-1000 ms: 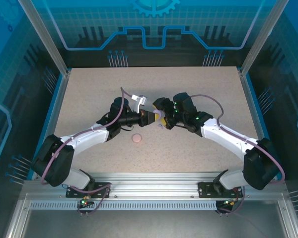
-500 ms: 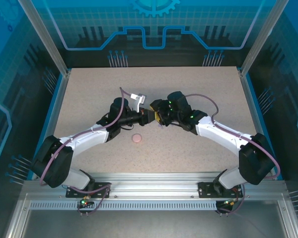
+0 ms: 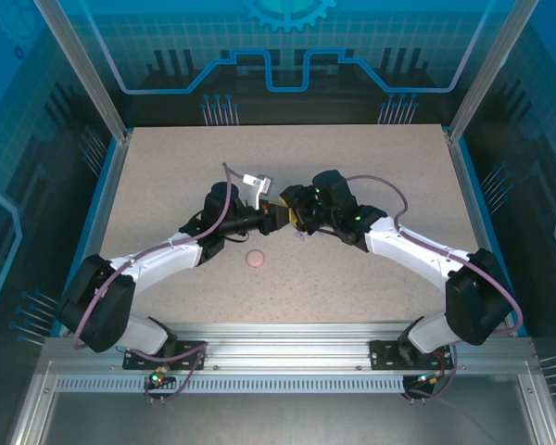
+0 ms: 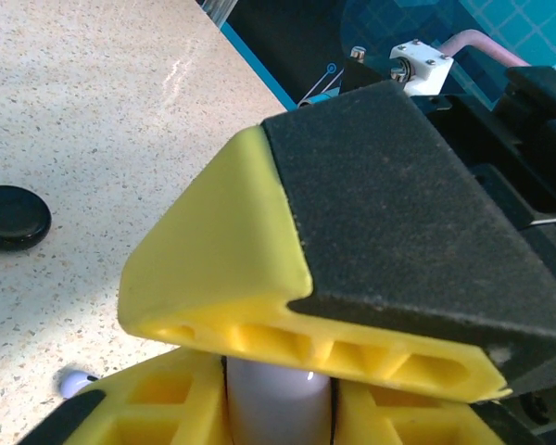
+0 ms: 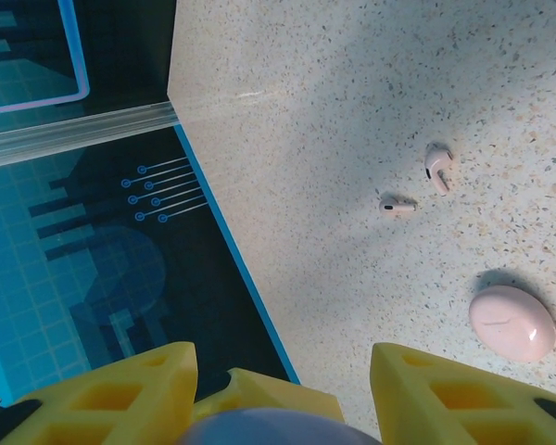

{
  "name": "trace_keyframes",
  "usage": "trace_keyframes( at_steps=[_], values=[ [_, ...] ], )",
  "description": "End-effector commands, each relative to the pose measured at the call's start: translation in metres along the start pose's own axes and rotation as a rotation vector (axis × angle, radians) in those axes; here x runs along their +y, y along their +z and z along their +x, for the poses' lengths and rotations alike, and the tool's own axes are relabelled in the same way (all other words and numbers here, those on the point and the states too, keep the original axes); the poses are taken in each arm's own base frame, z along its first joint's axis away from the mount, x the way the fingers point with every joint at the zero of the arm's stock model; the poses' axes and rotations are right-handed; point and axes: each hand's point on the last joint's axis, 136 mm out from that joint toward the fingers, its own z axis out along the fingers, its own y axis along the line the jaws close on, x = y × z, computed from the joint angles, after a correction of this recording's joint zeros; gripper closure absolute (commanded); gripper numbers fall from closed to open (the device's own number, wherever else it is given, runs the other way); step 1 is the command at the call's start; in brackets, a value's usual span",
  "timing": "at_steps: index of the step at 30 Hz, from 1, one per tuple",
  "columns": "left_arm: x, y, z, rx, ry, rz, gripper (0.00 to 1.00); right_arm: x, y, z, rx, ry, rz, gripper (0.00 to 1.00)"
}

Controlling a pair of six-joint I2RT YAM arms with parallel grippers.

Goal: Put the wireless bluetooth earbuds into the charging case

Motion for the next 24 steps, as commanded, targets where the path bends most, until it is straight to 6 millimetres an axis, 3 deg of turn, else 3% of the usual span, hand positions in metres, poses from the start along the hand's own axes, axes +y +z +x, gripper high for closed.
trace_keyframes(
  at_steps=[1,8,21,24],
  values=[
    [-0.0088,-0.0071,-0.0072,-0.037,0.047,0.007,0.67,-0.0029,0.0009,-0.0039,-0.025,-0.014,0.011,0.68],
    [-0.0076,-0.0087,-0.0077,-0.043,0.051,0.002,0.64,-0.0077,0.0024,-0.0058,-0.029,-0.01,0.025,0.68],
    [-0.0107,-0.0024,-0.0057,-0.029,0.037,0.042,0.8,-0.0053,0.0068,-0.0038,-0.005,-0.013,0.014,0.69],
    [-0.013,-0.0004,-0.0057,-0.024,0.028,0.063,0.79,-0.0044,0.0079,-0.0031,0.001,-0.014,0.01,0.7]
  ],
)
